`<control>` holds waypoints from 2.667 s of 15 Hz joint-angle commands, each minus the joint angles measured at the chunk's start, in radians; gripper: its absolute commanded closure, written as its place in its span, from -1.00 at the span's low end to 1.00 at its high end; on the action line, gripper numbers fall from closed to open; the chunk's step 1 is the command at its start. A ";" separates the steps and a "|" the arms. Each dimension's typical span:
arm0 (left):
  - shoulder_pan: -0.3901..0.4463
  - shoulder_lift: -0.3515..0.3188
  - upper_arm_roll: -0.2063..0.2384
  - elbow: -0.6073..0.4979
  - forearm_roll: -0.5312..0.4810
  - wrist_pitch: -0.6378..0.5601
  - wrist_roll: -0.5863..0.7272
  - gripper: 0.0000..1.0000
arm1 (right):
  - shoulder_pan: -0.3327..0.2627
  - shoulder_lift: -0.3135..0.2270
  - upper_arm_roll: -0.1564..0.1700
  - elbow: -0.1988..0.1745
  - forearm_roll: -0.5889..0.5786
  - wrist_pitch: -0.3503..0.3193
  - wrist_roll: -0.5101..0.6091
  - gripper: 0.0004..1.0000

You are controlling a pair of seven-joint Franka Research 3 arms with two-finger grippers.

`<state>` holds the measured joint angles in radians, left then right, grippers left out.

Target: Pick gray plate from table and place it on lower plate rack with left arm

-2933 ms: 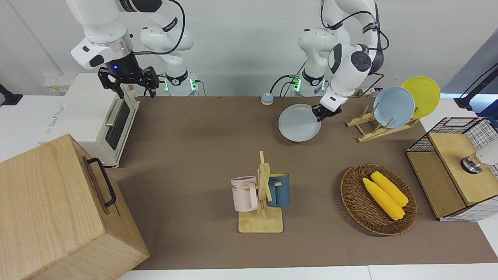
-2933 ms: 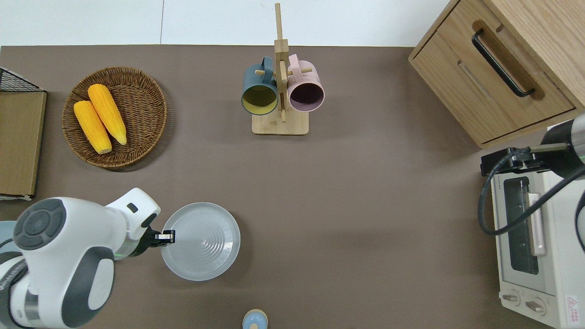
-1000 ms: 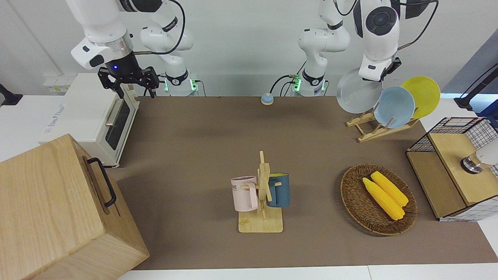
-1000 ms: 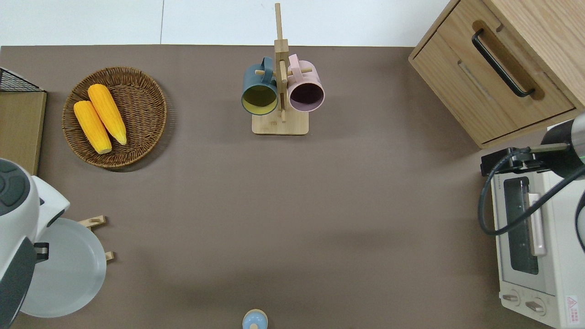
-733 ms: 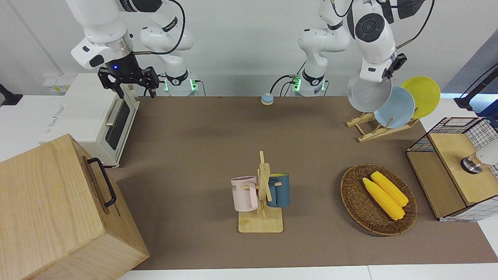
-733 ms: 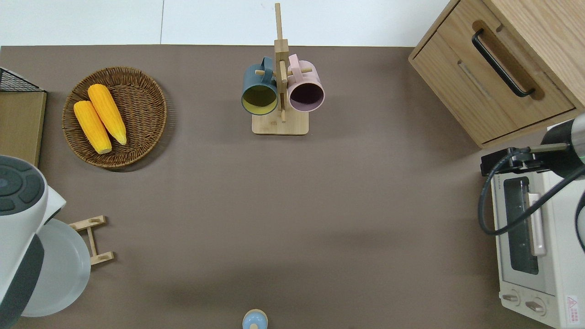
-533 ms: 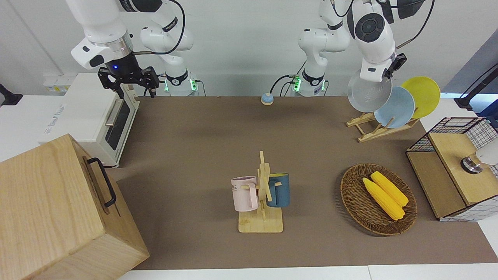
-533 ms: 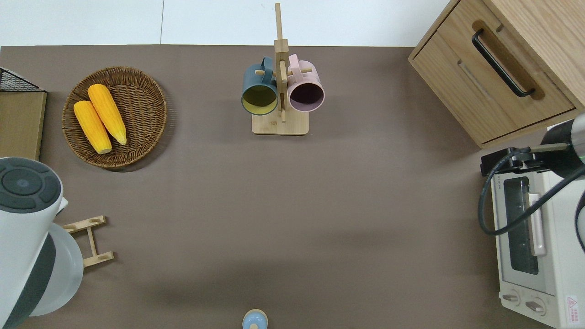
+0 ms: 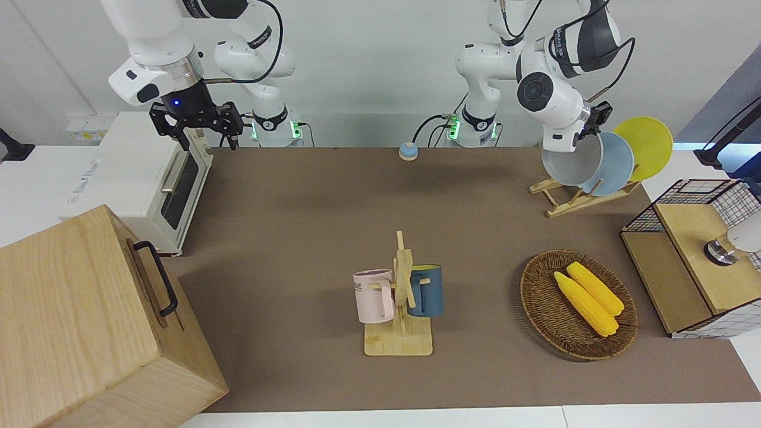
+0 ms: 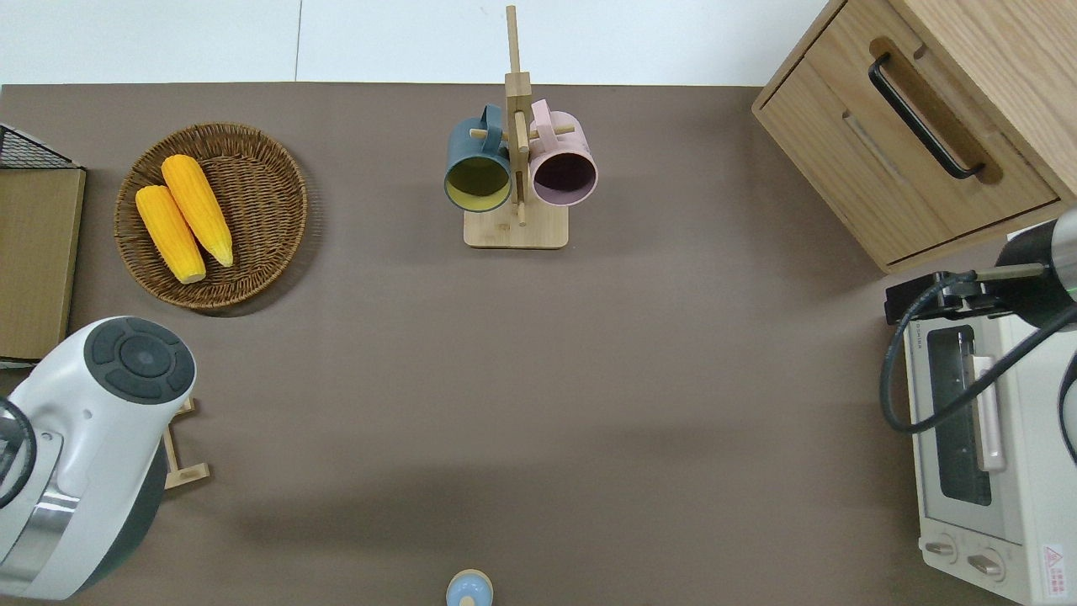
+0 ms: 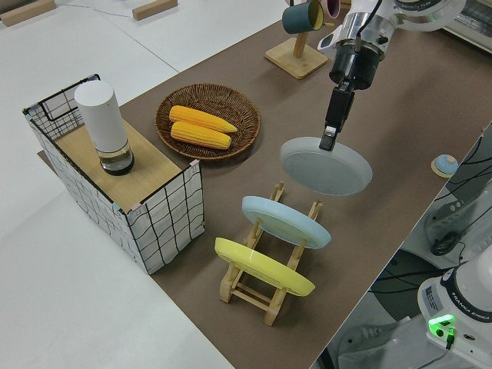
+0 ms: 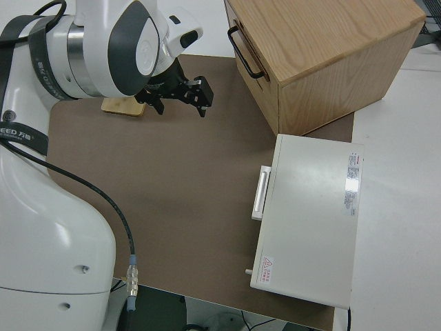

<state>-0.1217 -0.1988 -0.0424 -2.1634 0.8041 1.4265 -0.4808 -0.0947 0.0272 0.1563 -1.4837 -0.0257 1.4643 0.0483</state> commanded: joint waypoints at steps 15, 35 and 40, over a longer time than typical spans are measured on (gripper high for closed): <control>0.002 0.073 0.016 -0.113 0.089 0.149 -0.220 1.00 | 0.007 0.000 -0.006 0.006 0.003 -0.001 0.004 -0.97; 0.008 0.108 0.018 -0.111 0.090 0.164 -0.217 -0.99 | 0.007 0.000 -0.006 0.006 0.003 -0.001 0.004 -0.97; 0.005 0.101 0.018 -0.098 0.086 0.163 -0.219 -1.00 | 0.007 0.000 -0.006 0.006 0.003 -0.001 0.004 -0.97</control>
<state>-0.1135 -0.0884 -0.0304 -2.2599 0.8730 1.5774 -0.6906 -0.0947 0.0272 0.1563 -1.4837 -0.0257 1.4643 0.0483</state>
